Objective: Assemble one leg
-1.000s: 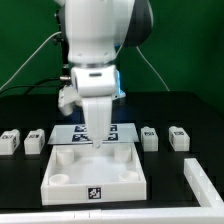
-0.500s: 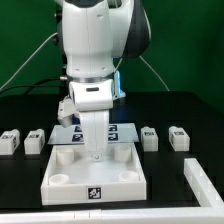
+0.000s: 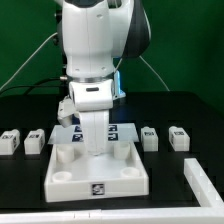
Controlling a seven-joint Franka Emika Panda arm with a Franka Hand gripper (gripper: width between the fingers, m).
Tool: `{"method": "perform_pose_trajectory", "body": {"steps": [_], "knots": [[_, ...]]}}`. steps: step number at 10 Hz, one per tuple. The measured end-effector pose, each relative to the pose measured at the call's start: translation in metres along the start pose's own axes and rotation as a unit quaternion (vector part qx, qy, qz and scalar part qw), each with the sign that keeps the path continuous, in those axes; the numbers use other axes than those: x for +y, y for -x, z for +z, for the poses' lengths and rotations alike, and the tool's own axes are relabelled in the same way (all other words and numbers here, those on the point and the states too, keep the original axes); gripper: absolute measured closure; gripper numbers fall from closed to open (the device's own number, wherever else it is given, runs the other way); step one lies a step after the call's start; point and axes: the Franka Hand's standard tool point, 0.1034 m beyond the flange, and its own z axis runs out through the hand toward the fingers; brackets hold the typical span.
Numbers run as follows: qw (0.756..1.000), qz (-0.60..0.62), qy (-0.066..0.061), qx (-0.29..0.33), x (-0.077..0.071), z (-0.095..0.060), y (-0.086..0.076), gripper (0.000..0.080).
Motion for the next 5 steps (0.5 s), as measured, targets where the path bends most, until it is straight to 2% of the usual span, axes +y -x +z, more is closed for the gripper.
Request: {"method": "perform_pose_trajectory", "body": {"steps": [1,5], "knots": [[1.000,0.000,0.002,0.000,0.0007,-0.0003,0.0000,0.0738],[1.000,0.000,0.002,0.000,0.0008,-0.0004,0.0000,0.0738]]}}
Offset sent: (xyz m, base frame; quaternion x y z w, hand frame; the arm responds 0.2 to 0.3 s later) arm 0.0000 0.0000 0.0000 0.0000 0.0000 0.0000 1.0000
